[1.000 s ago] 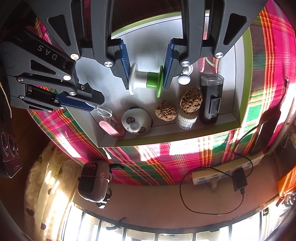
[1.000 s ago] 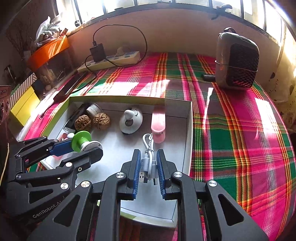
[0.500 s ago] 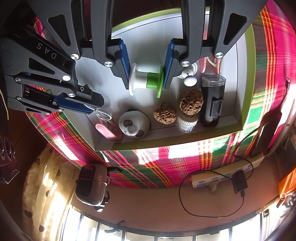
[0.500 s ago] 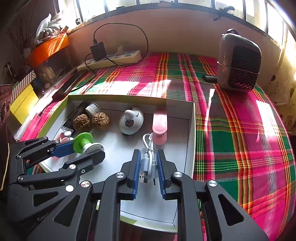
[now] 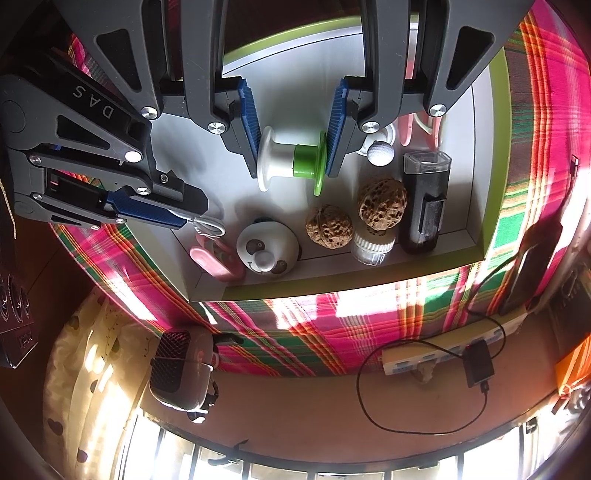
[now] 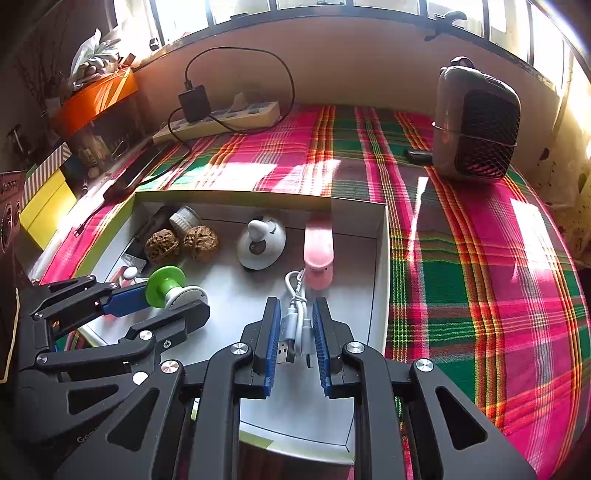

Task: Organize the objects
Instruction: 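Lower cable into box and open right gripper while left gripper lowers spool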

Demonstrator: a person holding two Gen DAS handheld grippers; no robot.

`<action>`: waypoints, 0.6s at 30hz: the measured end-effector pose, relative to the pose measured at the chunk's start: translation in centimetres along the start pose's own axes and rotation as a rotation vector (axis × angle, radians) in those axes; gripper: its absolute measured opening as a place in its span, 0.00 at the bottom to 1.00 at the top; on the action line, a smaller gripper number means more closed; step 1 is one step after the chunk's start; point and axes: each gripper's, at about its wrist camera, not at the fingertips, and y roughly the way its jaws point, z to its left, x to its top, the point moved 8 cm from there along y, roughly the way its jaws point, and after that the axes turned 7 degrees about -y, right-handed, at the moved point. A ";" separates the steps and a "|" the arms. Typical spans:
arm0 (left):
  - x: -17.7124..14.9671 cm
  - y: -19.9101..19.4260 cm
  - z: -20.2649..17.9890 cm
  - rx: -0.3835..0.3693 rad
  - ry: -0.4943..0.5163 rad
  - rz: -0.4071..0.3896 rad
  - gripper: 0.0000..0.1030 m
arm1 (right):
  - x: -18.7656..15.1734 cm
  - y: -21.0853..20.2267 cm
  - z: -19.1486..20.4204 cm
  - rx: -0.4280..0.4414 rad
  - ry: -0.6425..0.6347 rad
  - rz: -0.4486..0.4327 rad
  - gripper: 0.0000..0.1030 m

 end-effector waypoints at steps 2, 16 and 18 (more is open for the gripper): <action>0.0 0.0 0.0 0.001 0.000 0.000 0.30 | 0.0 0.0 0.0 -0.003 -0.001 0.001 0.19; 0.0 -0.1 0.1 0.006 0.001 0.002 0.30 | 0.1 -0.2 0.2 -0.010 -0.002 -0.008 0.25; 0.0 -0.2 0.1 0.007 0.002 0.003 0.31 | 0.1 -0.2 0.2 -0.009 -0.002 -0.009 0.26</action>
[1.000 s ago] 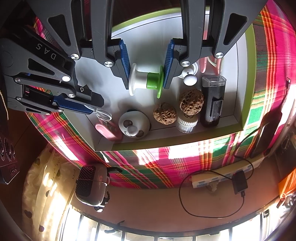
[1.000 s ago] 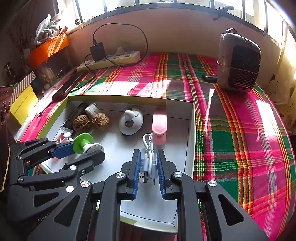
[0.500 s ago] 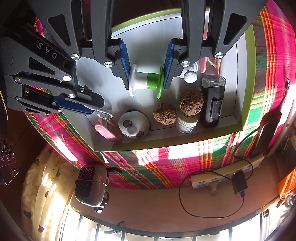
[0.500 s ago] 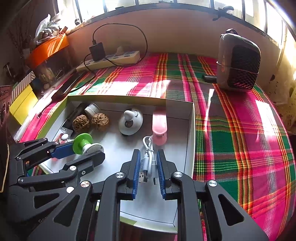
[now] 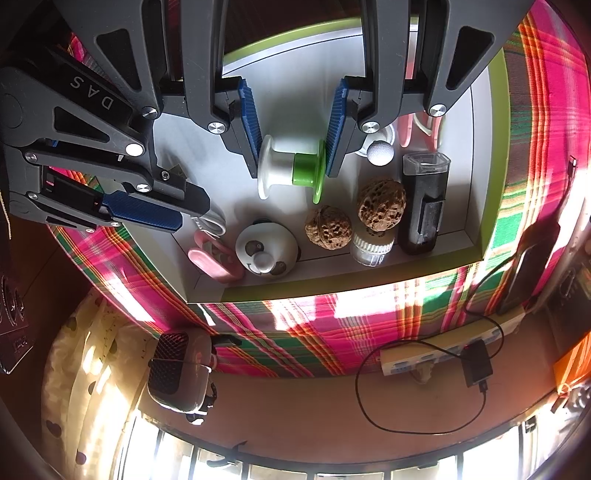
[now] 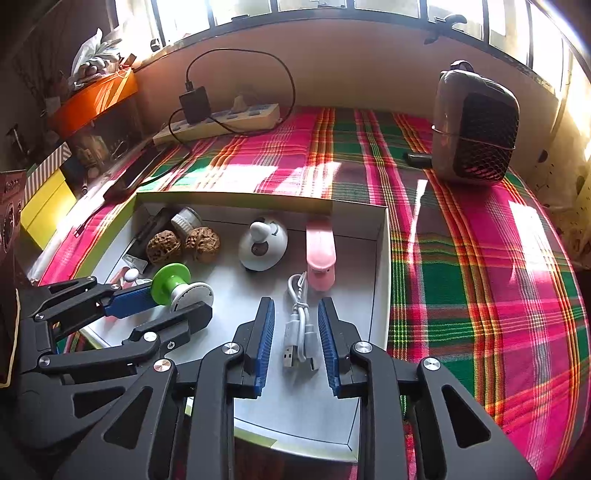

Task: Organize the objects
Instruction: 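Lower cable into box and open right gripper while left gripper lowers spool, then open left gripper to release spool in box while right gripper withdraws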

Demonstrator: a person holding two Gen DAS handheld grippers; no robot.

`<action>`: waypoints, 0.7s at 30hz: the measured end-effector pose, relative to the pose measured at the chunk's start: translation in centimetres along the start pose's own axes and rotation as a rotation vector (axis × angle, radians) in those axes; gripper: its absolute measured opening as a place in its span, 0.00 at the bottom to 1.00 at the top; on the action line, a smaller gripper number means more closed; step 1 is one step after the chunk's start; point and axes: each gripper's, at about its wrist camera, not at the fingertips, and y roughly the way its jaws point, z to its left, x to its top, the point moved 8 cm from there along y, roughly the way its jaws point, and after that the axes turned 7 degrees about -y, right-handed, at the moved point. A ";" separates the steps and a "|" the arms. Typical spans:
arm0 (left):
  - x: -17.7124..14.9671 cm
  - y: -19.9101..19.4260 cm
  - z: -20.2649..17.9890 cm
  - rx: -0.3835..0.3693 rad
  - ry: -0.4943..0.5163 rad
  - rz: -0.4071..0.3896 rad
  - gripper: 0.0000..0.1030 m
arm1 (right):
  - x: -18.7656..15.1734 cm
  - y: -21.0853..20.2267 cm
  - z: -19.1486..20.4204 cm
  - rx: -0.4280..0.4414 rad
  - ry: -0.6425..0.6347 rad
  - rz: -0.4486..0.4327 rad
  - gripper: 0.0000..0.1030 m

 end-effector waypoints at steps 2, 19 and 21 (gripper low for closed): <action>0.0 0.0 0.1 0.003 -0.003 0.000 0.31 | 0.0 -0.1 0.0 -0.002 0.000 -0.003 0.28; 0.1 -1.8 0.5 0.040 -0.020 -0.033 0.31 | -0.1 -1.3 -0.2 -0.031 0.018 -0.022 0.38; 0.0 -2.0 0.5 0.043 -0.021 -0.037 0.31 | -0.1 -1.5 -0.1 -0.031 0.020 -0.025 0.38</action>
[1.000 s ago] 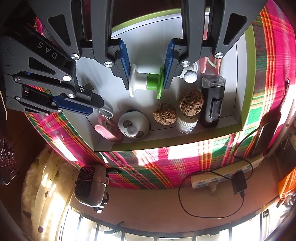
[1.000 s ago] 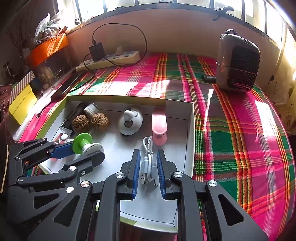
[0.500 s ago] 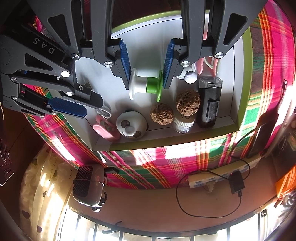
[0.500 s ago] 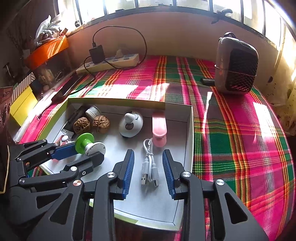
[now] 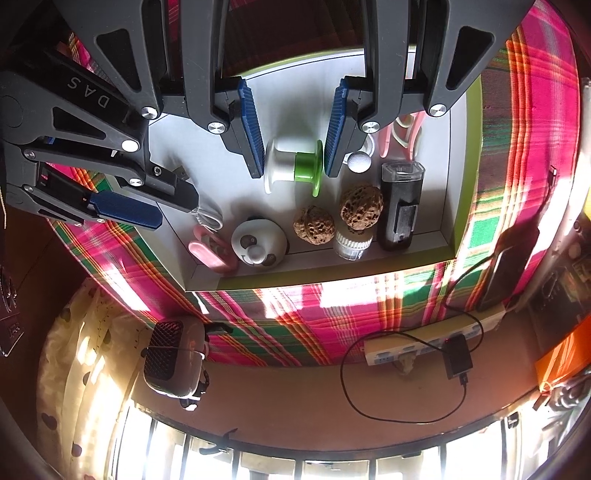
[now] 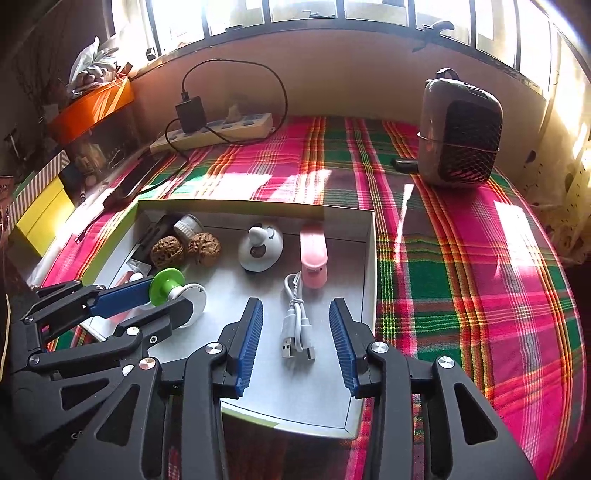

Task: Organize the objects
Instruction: 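Open left gripper to release spool in box while right gripper withdraws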

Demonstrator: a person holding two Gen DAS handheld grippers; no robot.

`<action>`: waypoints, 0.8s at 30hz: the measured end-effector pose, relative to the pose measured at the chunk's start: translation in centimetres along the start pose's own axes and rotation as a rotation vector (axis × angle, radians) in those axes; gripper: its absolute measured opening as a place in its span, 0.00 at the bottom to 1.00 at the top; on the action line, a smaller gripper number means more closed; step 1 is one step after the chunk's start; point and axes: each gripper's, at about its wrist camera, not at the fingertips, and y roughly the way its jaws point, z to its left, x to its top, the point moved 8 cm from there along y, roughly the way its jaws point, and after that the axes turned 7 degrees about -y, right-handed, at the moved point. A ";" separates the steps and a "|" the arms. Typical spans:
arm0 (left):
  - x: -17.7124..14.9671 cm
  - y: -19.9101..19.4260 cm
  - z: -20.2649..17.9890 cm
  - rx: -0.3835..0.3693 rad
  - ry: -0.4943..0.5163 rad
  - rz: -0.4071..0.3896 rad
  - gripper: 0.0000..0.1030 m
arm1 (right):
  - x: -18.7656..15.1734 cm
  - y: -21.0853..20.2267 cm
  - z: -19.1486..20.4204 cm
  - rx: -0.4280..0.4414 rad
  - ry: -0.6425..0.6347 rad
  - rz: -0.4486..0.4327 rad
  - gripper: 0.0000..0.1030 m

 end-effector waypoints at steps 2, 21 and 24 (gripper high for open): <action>0.0 -0.4 0.0 -0.001 -0.003 -0.012 0.31 | 0.0 -0.3 0.0 -0.003 0.004 -0.003 0.38; -1.4 -4.3 0.2 0.059 -0.030 -0.078 0.31 | -0.8 -3.3 0.9 -0.015 0.018 -0.055 0.38; -1.7 -4.9 0.3 0.069 -0.042 -0.091 0.31 | -1.1 -3.9 1.3 -0.019 0.012 -0.061 0.38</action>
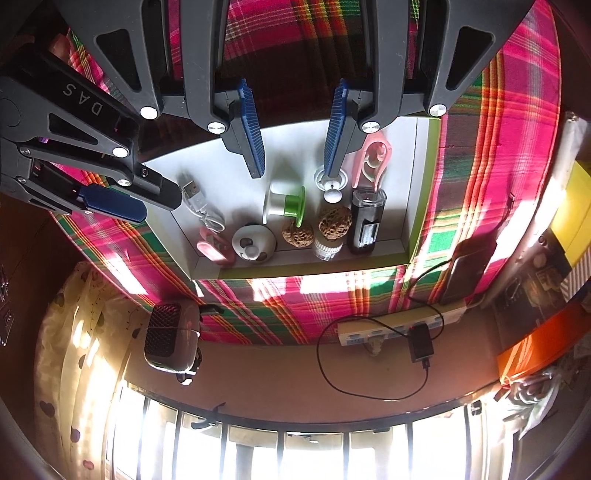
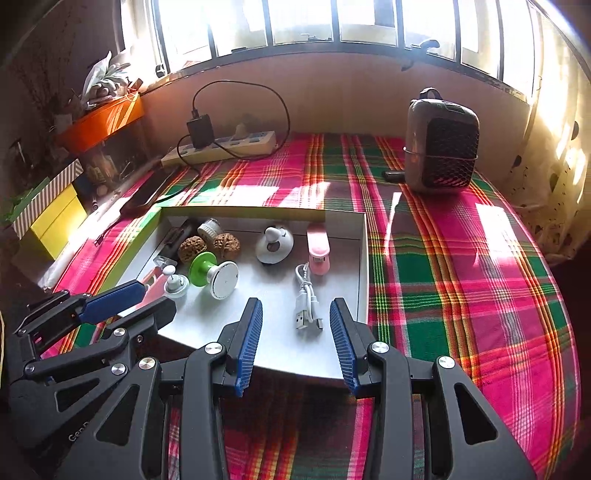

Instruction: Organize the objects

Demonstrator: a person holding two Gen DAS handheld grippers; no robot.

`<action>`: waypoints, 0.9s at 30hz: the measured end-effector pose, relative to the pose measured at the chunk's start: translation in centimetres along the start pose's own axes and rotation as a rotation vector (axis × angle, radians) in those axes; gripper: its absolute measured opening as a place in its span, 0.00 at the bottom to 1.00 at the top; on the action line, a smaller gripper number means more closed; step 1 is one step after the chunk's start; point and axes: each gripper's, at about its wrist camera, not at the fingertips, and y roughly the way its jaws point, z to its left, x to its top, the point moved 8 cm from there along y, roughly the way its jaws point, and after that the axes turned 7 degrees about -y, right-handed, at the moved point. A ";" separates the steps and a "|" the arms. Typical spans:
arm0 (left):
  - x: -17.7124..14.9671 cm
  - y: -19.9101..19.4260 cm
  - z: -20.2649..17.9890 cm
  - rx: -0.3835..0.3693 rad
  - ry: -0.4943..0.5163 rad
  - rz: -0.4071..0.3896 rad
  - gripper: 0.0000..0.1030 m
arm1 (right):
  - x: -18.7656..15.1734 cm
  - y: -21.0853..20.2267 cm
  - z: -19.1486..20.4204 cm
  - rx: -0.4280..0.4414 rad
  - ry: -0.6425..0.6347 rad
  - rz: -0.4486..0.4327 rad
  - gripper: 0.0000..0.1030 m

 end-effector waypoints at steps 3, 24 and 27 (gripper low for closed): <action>-0.3 -0.6 0.3 0.017 -0.005 -0.009 0.31 | -0.3 -0.6 0.2 0.000 0.001 -0.006 0.38; -5.0 -3.7 2.1 0.097 -0.034 -0.007 0.31 | -4.2 -3.5 1.5 -0.009 -0.009 -0.002 0.39; -5.8 -3.4 2.3 0.103 -0.040 0.012 0.31 | -5.0 -3.3 1.7 -0.007 -0.014 0.009 0.39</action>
